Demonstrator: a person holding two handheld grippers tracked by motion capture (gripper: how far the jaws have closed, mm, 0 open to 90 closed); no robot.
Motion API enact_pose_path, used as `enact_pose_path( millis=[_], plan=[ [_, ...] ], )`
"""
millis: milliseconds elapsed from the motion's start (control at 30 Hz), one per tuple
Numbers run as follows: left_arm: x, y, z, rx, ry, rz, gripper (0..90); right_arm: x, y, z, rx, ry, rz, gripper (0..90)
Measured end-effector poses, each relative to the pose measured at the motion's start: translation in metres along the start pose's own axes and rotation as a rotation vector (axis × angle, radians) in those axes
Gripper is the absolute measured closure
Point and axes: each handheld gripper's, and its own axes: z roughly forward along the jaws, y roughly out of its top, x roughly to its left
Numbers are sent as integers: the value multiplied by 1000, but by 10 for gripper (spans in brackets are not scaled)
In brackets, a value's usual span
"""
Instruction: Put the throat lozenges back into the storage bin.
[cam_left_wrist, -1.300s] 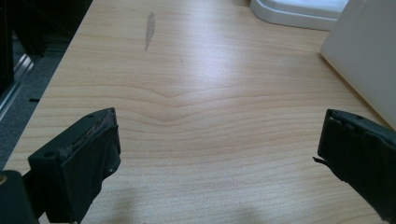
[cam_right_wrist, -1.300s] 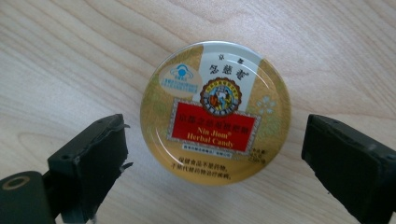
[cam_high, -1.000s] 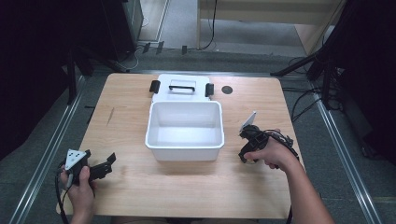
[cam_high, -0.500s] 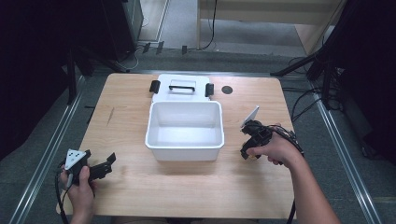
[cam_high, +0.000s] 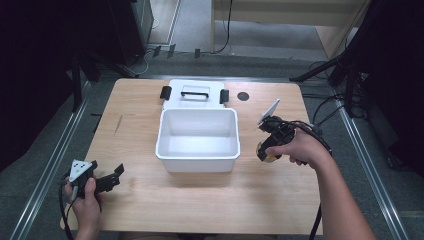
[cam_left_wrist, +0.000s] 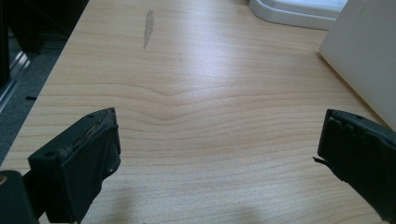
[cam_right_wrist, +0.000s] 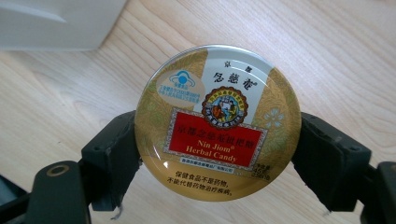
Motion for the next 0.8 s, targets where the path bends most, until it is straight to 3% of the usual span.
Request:
enact_pose_path(
  millis=[433,800],
  plan=[
    [0,0,0,2,-2,-1,0,14,15,-37,1,-13,-56,206],
    [0,0,1,4,-3,-3,0,24,29,-58,0,-31,-87,206]
  ],
)
